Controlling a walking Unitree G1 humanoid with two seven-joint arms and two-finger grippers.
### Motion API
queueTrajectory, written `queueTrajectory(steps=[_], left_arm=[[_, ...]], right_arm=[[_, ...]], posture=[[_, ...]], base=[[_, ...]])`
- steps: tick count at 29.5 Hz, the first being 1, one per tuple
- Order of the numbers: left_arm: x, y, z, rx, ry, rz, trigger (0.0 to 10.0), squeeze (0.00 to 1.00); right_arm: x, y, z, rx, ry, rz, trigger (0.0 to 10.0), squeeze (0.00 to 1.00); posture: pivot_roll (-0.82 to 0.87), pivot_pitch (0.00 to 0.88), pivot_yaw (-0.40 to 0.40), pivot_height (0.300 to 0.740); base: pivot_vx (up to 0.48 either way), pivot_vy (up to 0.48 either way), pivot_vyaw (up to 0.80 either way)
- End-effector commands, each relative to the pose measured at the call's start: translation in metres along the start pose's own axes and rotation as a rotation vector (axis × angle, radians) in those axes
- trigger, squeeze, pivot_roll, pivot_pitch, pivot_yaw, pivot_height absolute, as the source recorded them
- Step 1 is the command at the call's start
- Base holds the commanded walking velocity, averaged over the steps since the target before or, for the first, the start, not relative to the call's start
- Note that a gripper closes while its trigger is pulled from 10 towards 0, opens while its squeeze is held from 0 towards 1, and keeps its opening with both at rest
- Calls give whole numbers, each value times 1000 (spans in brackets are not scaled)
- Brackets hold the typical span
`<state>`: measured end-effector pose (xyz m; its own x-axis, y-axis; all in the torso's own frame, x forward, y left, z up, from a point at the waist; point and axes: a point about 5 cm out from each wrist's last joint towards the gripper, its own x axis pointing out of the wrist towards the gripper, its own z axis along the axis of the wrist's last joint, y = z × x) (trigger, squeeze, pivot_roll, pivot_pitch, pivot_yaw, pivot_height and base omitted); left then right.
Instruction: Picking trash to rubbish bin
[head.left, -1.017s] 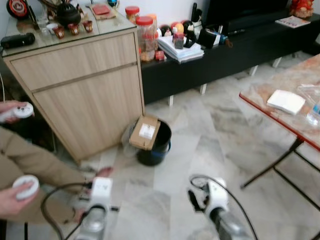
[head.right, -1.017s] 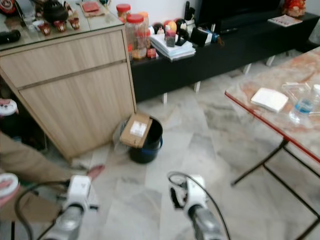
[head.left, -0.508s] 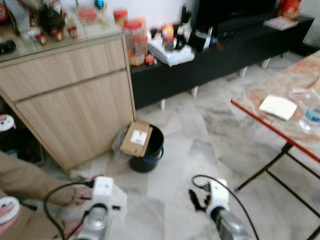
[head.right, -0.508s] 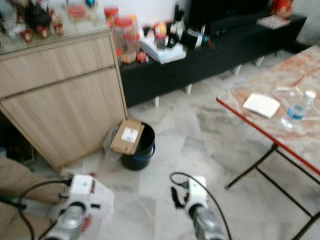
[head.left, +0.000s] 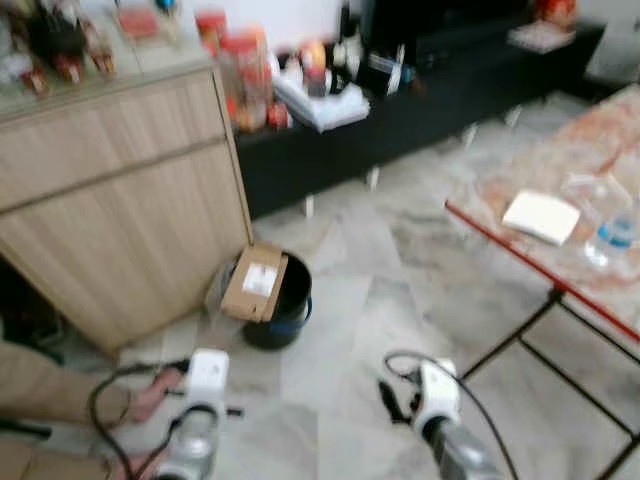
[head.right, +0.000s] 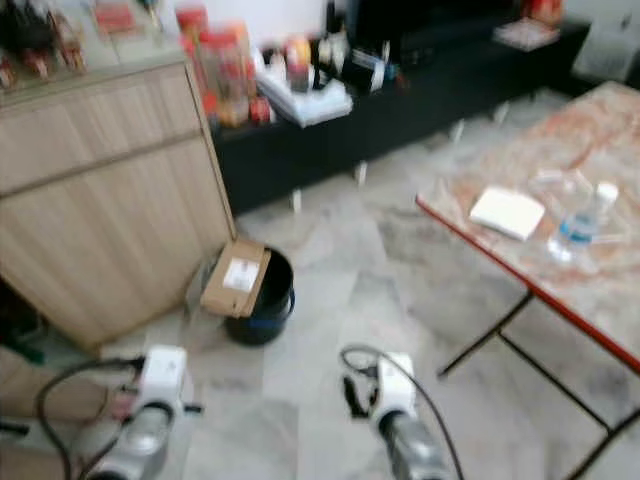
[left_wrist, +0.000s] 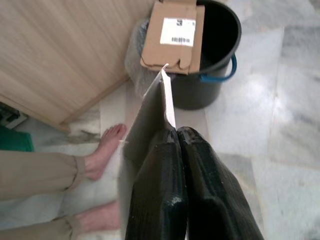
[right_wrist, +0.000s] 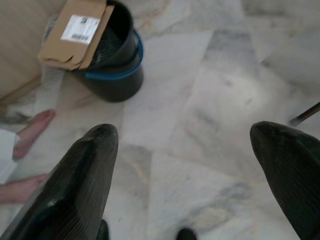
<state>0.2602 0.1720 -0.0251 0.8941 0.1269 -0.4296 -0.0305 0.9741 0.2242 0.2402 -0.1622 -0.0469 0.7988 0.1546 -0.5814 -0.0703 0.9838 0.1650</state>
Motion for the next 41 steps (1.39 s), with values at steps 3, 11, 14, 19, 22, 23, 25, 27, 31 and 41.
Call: queueTrajectory(steps=[3, 11, 14, 19, 22, 23, 25, 27, 31, 41], left_arm=[[-1, 11, -5, 2, 12, 30, 10000, 0], [-1, 10, -5, 2, 11, 27, 10000, 0], [-1, 10, -5, 3, 11, 26, 10000, 0], [-2, 10, -5, 5, 10, 23, 10000, 0], [-2, 9, -5, 6, 8, 22, 10000, 0], [-2, 9, -5, 6, 8, 22, 10000, 0], [-1, 9, -4, 5, 2, 24, 10000, 0], [0, 9, -1, 1, -10, 28, 10000, 0], [2, 10, 5, -4, -34, 33, 10000, 0], [3, 10, 9, -8, -50, 37, 10000, 0]], right_arm=[[3, 13, 2, -6, -8, 35, 10000, 98], [3, 12, 2, -6, -3, 28, 10000, 0], [3, 12, 1, -8, -2, 28, 10000, 0], [3, 12, 1, -13, 2, 31, 10000, 0], [4, 13, 2, -11, 2, 33, 10000, 0], [4, 13, 2, -11, 2, 33, 10000, 0], [4, 13, 2, -9, 1, 34, 10000, 0], [4, 14, 3, -8, -1, 35, 10000, 0], [5, 14, 5, -8, -5, 39, 10000, 0], [5, 15, 6, 8, -8, 39, 10000, 1000]], posture=[[22, 108, -36, 740], [19, 95, -32, 740], [18, 91, -31, 740], [20, 82, -29, 740], [19, 78, -30, 740], [19, 78, -30, 740], [19, 78, -30, 740], [19, 76, -30, 740], [23, 89, -39, 740], [25, 100, -39, 740]], base=[[292, 0, 790], [293, 0, 95], [295, 0, 0], [295, 0, 0], [295, 0, 0], [296, 0, 0], [296, 0, 0], [296, 0, 0], [294, 0, 0], [296, 0, 0]])
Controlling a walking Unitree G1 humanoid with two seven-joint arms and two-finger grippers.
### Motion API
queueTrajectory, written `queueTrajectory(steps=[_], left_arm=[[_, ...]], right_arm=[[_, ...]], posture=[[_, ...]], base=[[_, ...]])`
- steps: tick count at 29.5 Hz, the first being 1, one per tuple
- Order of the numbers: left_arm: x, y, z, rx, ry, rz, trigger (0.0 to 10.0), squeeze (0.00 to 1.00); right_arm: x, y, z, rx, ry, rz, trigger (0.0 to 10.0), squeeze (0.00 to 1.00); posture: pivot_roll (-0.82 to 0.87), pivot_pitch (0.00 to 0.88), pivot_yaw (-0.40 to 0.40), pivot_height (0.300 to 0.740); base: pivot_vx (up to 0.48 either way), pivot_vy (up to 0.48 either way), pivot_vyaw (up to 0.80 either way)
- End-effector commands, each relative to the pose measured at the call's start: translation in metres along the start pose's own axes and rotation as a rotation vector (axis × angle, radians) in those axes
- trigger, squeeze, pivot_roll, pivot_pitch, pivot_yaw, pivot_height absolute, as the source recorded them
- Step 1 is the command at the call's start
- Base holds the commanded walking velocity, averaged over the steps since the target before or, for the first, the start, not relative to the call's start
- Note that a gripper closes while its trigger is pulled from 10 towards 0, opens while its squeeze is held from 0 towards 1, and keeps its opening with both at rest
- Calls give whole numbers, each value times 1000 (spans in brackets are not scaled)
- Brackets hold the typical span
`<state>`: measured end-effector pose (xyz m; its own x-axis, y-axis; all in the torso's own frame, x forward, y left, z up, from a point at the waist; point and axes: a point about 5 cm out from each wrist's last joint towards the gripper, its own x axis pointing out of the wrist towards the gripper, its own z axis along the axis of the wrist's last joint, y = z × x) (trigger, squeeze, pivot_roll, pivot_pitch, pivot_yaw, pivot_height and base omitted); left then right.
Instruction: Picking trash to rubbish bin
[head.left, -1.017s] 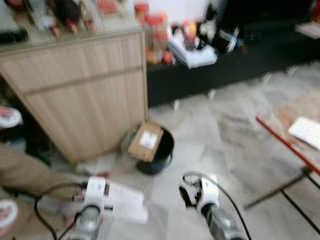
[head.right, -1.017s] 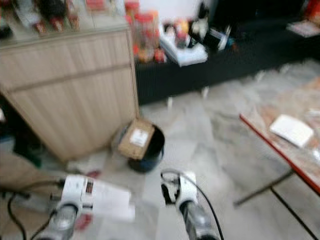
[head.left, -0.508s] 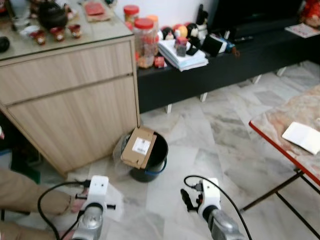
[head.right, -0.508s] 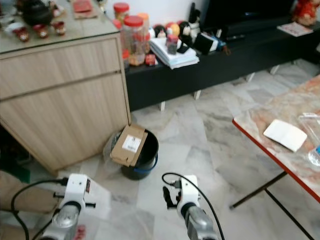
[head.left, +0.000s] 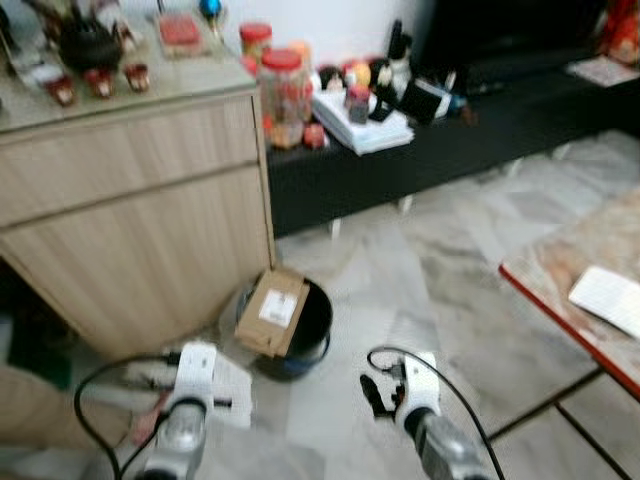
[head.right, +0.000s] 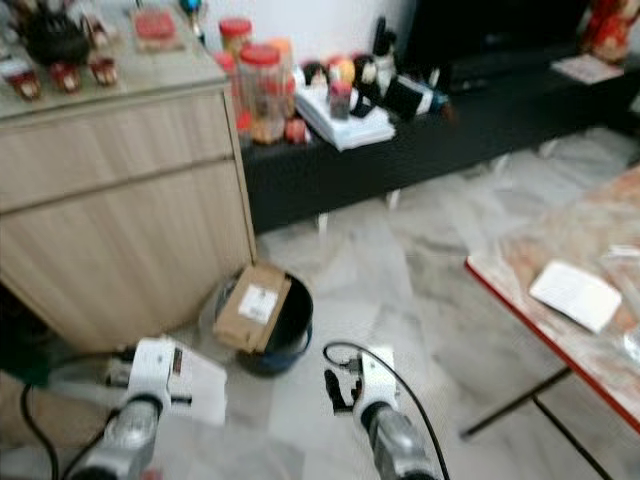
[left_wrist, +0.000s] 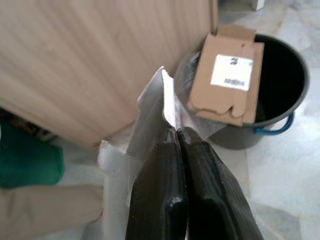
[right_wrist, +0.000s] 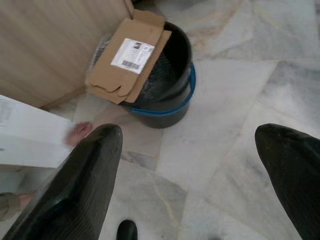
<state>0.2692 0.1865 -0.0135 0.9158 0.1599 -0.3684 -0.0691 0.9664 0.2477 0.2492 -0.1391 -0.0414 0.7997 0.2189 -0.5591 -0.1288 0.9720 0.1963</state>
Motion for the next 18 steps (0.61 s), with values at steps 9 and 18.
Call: queueTrajectory(steps=[9, 18], left_arm=[[7, 0, 28, -32, -130, 17, 10000, 0], [16, 7, 62, -45, -245, 41, 10000, 0]], right_arm=[[-2, -7, -2, 5, 7, -29, 10000, 0], [-2, -5, -2, 8, 7, -23, 10000, 0]], posture=[[33, 105, -39, 740], [32, 107, -37, 740]], base=[[295, 0, 0], [295, 0, 0]])
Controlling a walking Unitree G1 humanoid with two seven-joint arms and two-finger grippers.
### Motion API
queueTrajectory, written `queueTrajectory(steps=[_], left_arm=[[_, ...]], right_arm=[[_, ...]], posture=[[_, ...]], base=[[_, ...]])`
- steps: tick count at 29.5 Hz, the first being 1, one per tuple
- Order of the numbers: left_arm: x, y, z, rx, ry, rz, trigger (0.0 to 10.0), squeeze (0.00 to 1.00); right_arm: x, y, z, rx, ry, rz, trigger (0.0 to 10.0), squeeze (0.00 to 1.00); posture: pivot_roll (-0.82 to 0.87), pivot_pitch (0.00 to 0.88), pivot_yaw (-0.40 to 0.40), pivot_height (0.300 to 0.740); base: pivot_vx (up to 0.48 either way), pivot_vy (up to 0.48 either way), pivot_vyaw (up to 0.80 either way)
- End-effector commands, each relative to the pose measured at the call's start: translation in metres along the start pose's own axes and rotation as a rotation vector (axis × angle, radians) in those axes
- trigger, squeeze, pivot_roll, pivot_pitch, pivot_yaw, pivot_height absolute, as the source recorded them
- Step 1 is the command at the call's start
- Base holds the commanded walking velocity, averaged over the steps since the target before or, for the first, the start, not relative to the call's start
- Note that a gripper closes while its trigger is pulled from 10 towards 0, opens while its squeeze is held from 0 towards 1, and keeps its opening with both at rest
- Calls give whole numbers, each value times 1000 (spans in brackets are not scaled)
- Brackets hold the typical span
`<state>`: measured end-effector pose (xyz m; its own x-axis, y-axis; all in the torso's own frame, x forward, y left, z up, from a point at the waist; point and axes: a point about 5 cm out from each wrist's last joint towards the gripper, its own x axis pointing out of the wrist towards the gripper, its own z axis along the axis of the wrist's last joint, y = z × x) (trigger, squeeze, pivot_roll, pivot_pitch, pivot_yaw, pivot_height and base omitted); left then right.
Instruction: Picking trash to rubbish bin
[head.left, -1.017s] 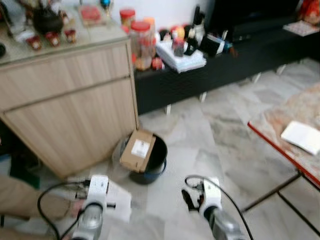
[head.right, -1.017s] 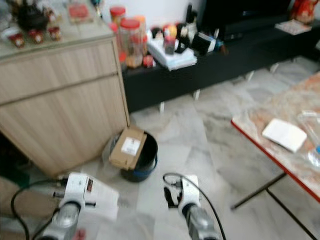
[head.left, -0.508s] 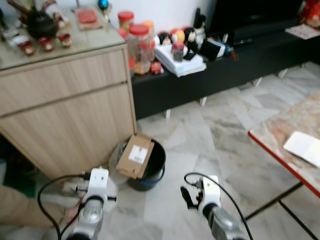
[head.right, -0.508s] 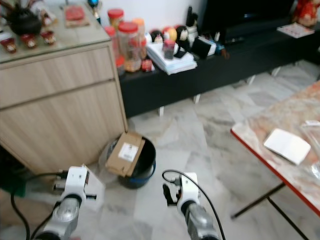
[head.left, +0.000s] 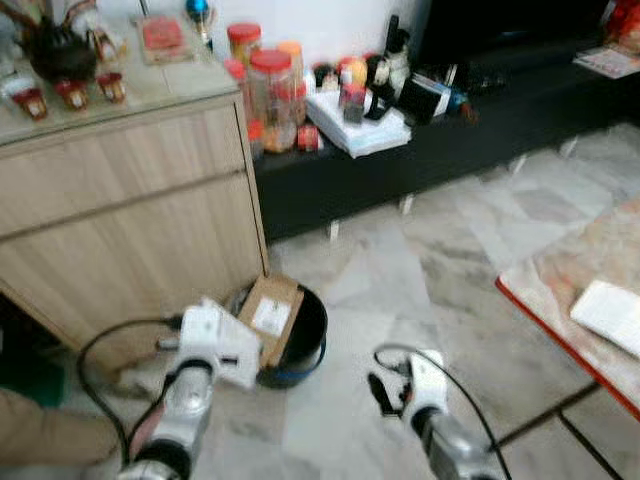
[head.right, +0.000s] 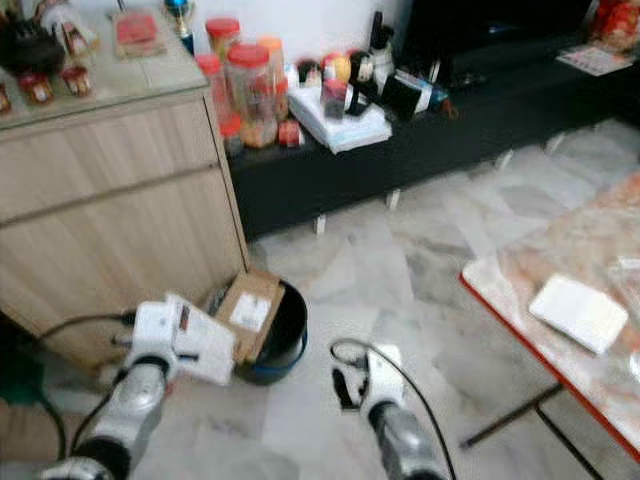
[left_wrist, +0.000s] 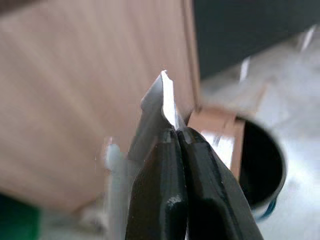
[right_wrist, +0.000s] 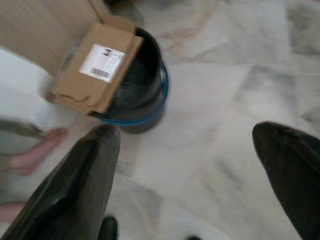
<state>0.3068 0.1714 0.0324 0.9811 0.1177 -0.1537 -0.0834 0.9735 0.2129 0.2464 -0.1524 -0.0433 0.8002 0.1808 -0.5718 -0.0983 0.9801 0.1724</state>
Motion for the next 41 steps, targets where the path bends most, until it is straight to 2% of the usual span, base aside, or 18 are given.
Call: queueTrajectory(steps=[1, 11, 22, 28, 31, 41], left_arm=[[4, 14, 8, -5, -36, 41, 10000, 0], [11, 18, 25, -9, -90, 48, 10000, 0], [12, 20, 24, -25, -76, 39, 10000, 0], [12, 19, 23, -31, -69, 34, 10000, 0], [12, 18, 23, -34, -70, 27, 10000, 0], [11, 17, 21, -38, -61, 20, 10000, 0]], right_arm=[[2, 8, 0, 10, 0, 18, 10000, 0], [2, 9, -1, 12, 5, 21, 10000, 0], [2, 9, 0, 8, -2, 27, 10000, 0], [2, 10, -1, 35, 13, 31, 10000, 0], [2, 11, 0, 41, -2, 39, 10000, 0], [2, 11, 0, 26, -1, 39, 10000, 0]], posture=[[32, 107, -37, 740], [32, 107, -37, 740], [31, 113, -39, 740], [31, 113, -39, 740], [30, 114, -41, 740], [28, 114, -41, 740]], base=[[296, 0, 0], [296, 0, 0], [294, 0, 0], [294, 0, 0], [295, 0, -663], [299, 0, 0]])
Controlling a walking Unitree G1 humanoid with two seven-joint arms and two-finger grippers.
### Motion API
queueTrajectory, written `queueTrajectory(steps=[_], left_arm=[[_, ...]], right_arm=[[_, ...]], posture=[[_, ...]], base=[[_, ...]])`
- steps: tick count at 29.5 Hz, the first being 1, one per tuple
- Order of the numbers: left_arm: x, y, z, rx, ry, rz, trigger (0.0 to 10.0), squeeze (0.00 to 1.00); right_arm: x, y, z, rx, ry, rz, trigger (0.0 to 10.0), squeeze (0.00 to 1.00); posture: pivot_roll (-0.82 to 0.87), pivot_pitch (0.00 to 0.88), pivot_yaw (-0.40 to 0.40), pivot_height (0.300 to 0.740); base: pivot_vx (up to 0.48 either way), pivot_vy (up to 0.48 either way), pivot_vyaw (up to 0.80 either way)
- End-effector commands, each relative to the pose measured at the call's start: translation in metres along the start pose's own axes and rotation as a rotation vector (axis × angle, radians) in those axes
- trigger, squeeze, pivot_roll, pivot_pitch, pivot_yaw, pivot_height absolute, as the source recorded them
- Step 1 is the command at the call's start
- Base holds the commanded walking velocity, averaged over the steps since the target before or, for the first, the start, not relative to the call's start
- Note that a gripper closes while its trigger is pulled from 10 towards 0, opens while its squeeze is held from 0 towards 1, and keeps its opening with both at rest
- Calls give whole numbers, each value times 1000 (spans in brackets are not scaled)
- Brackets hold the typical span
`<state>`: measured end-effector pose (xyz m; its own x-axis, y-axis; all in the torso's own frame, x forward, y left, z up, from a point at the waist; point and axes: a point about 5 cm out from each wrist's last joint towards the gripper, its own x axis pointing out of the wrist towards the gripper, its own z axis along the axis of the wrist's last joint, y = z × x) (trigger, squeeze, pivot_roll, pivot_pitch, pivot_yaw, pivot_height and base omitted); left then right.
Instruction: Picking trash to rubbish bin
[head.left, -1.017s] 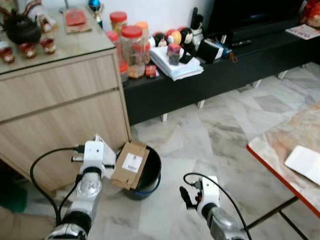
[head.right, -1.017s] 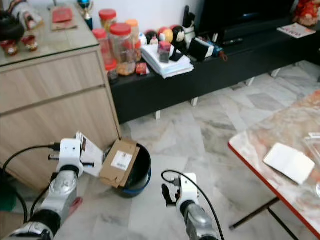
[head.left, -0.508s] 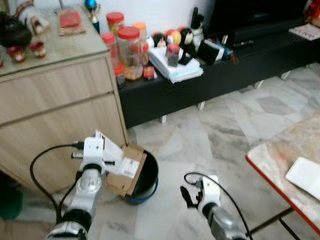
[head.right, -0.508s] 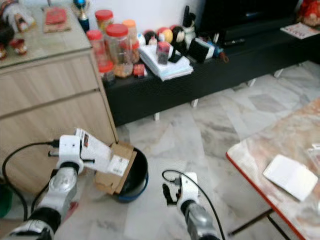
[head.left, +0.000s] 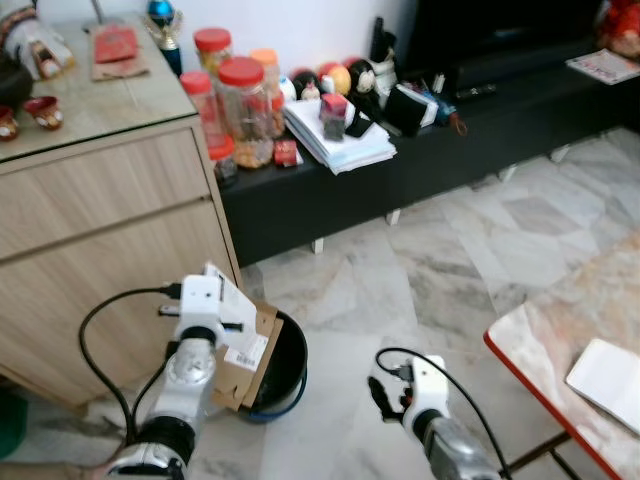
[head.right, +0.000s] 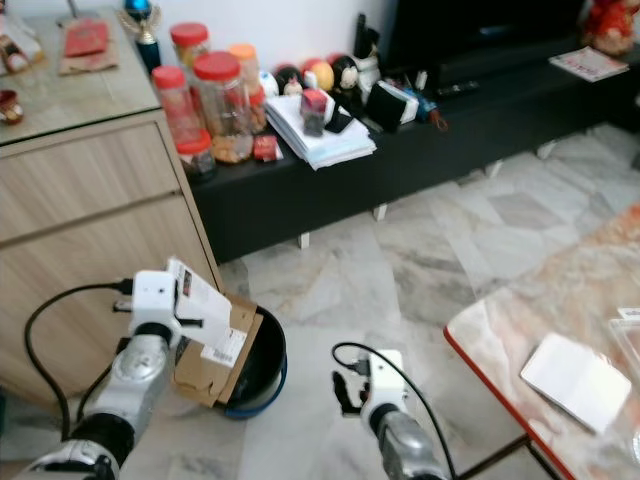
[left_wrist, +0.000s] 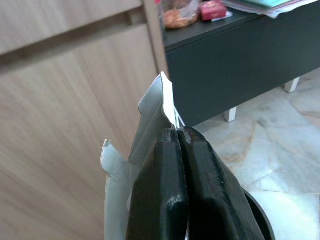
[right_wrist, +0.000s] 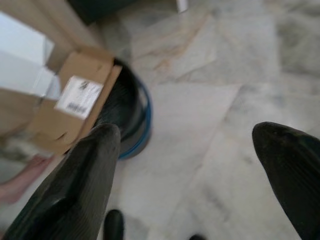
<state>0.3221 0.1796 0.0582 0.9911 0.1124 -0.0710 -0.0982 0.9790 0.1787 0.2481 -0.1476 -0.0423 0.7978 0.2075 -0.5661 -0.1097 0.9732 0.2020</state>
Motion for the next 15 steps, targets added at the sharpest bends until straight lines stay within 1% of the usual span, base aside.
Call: queueTrajectory(steps=[1, 11, 15], left_arm=[[-2, 5, -4, -2, 22, 10, 10000, 0], [-2, 3, -5, -5, 25, -1, 10000, 0], [-3, 0, -6, -28, 28, -28, 10000, 0]], right_arm=[[1, 6, -1, 8, 0, 12, 10000, 0], [1, 6, -2, 9, 7, 19, 10000, 0], [2, 10, -3, 28, 16, 61, 10000, 0]], posture=[[28, 114, -41, 740], [28, 117, -41, 740], [28, 118, -41, 740]], base=[[300, 0, 0], [301, 0, 0], [285, 0, 0]])
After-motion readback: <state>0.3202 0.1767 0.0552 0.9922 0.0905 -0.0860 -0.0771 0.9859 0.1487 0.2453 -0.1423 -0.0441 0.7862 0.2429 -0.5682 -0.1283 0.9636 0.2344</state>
